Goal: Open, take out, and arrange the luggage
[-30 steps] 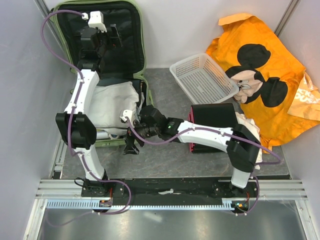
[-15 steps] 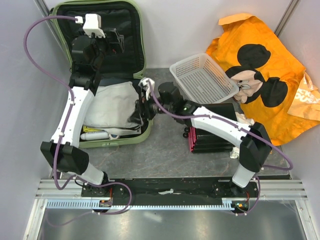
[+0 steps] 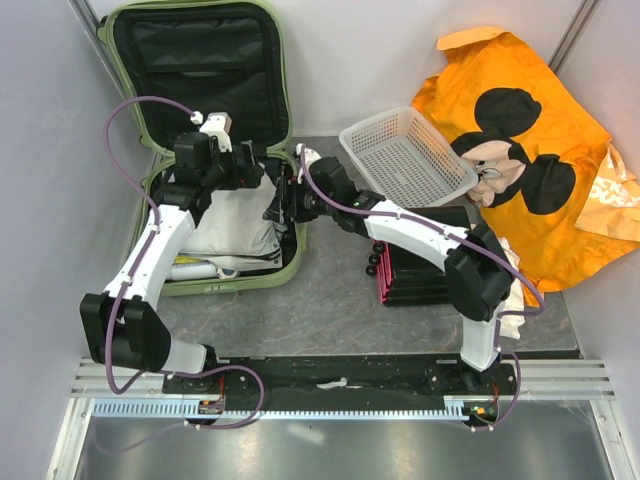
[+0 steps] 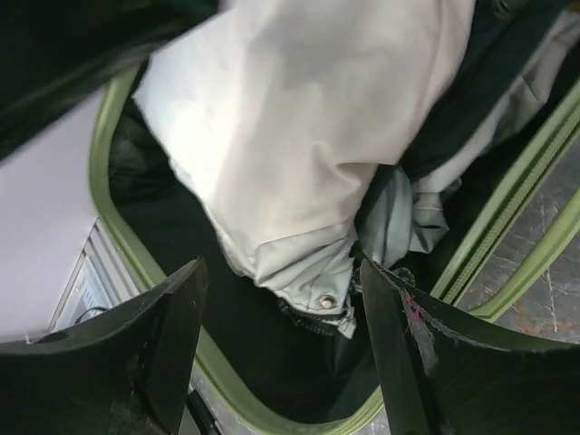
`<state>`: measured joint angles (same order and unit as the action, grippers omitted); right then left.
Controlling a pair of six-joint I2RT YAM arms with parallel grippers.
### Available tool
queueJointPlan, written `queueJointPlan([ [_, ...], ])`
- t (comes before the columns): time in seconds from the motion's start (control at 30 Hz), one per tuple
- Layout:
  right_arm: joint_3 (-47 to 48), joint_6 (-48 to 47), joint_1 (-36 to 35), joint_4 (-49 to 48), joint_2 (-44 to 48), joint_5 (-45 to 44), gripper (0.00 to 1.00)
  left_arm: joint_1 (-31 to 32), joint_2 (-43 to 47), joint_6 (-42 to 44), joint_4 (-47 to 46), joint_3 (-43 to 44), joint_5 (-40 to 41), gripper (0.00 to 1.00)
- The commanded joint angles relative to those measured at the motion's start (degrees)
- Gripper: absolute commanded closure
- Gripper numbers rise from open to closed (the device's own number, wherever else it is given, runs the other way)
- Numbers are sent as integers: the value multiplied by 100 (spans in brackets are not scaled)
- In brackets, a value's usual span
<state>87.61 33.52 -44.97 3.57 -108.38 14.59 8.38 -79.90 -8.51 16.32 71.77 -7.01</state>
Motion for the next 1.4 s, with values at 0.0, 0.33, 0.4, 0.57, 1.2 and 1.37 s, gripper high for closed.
queueJointPlan([
  [0.0, 283, 305, 23, -85, -70, -735, 24, -30, 202, -274, 486, 750, -1045, 1],
  [0.33, 1974, -1206, 1736, 1626, -261, -1169, 14, -30, 853, 86, 495, -5, -301, 1],
  [0.4, 2338, -1671, 2035, 2206, -621, -1178, 13, -30, 879, 104, 486, -22, -345, 1],
  [0.57, 2594, -2147, 2544, 2630, -1009, -1074, 9, -30, 923, 69, 460, -49, -380, 1],
  [1.2, 2892, -2703, 2344, 2878, -2178, 878, 20, -30, 897, -45, 469, -31, -592, 1],
  [1.37, 3411, -1535, 2212, 1528, -2669, 1256, 22, -30, 897, -28, 486, -31, -522, 1],
])
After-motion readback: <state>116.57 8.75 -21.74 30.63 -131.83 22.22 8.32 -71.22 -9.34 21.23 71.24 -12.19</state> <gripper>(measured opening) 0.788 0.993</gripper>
